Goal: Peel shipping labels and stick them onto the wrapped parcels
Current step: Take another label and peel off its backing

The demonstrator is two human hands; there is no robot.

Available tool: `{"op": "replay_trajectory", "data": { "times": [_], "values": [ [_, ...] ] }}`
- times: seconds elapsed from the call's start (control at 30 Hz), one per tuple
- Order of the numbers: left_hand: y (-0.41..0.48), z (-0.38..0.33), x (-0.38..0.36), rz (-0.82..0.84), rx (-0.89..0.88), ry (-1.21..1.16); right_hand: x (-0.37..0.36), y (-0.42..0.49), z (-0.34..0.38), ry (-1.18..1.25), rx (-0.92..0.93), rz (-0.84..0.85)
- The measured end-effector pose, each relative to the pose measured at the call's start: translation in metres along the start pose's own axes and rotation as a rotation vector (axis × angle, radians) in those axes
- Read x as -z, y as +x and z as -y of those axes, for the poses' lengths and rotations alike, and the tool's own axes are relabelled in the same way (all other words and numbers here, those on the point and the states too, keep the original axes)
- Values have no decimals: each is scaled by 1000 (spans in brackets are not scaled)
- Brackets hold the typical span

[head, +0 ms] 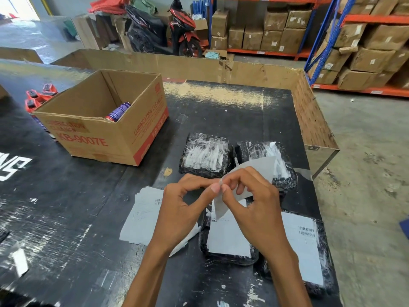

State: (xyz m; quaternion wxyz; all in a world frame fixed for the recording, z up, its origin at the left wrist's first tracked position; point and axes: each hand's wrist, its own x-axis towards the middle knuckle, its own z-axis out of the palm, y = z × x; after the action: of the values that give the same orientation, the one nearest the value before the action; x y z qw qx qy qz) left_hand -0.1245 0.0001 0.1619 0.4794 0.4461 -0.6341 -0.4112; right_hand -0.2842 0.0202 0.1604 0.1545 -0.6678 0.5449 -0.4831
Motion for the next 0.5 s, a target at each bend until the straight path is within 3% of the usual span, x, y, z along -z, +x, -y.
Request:
{"op": "replay_trajectory", "data": {
  "times": [0.13,0.2,0.37,0.5],
  "values": [
    [0,0,0,-42,58,-76,-4,-1,0,44,-6,23],
    [2,1,-1,-97,157,-214,-11,-3,-3,185,-75,19],
    [16,31,8,-229,442,-393,-21,-10,-19,966,-596,-3],
    [24,61,24,-339,633,-436,-12,-21,-39,1568,-855,42]
  ]
}}
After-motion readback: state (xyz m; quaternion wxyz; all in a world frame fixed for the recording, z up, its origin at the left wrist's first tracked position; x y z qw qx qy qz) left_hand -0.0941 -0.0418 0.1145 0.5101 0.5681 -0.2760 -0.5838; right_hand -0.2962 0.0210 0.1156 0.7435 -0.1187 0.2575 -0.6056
